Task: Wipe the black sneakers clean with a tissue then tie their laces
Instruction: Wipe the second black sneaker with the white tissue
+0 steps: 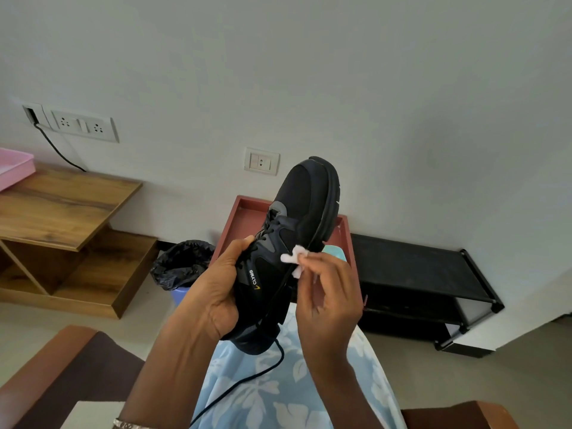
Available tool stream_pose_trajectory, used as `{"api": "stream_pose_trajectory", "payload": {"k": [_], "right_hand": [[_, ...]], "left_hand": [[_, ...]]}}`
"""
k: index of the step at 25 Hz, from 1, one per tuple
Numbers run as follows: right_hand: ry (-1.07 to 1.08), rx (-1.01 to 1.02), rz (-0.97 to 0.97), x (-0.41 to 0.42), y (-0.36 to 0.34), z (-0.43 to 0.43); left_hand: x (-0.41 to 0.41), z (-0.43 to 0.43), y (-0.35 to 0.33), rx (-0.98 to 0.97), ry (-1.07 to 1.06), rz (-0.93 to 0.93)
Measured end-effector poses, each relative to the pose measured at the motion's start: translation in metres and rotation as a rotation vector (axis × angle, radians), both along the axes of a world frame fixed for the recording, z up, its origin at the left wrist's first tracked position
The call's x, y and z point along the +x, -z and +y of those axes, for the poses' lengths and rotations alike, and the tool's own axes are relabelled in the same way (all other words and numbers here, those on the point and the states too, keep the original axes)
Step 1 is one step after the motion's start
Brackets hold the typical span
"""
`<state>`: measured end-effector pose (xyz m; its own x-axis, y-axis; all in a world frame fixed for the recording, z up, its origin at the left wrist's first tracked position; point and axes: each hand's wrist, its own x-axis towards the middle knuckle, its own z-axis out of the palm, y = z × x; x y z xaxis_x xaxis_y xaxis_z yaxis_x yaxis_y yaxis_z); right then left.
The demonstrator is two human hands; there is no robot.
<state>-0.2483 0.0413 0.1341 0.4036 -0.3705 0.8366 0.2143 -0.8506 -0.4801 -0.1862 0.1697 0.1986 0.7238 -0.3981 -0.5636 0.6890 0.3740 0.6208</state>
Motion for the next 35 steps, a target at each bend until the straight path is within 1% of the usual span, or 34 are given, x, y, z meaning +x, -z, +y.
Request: {"api": "stream_pose_trajectory", "payload": {"k": [3, 8, 11, 15, 18, 21, 23, 25, 28, 30, 32, 35], "right_hand": [[-0.028, 0.002, -0.018, 0.006, -0.011, -0.009], [0.060, -0.012, -0.090, 0.031, -0.051, -0.035], [0.077, -0.047, -0.084, 0.025, -0.037, -0.029], [0.013, 0.021, 0.000, 0.002, 0.000, -0.004], [-0.007, 0.011, -0.026, 0.010, -0.015, -0.018], [0.052, -0.014, -0.099, 0.025, -0.045, -0.038], [0.084, -0.018, -0.119, 0.029, -0.052, -0.043], [0.106, -0.023, -0.107, 0.024, -0.044, -0.034], [0.047, -0.028, -0.063, 0.011, -0.018, -0.010], [0.017, -0.036, -0.049, 0.009, -0.015, -0.008], [0.035, -0.063, -0.084, 0.016, -0.029, -0.021], [0.121, -0.100, -0.168, 0.026, -0.059, -0.043]], "left_hand": [[0.000, -0.001, -0.003, 0.017, 0.000, 0.019], [-0.003, -0.003, 0.001, 0.054, -0.006, 0.015], [-0.003, -0.003, 0.003, 0.055, 0.001, 0.017], [-0.001, -0.004, 0.003, 0.050, -0.019, 0.034], [-0.001, -0.006, 0.005, 0.066, -0.039, 0.035], [-0.004, -0.010, 0.005, 0.062, -0.049, 0.000], [-0.004, -0.012, 0.004, 0.072, -0.062, -0.027], [-0.004, -0.012, 0.004, 0.069, -0.084, -0.059], [-0.001, -0.011, 0.002, 0.050, -0.090, -0.061], [0.001, -0.010, 0.000, 0.056, -0.101, -0.077], [0.003, -0.009, -0.001, 0.082, -0.112, -0.126], [0.002, -0.008, -0.002, 0.122, -0.138, -0.222]]}}
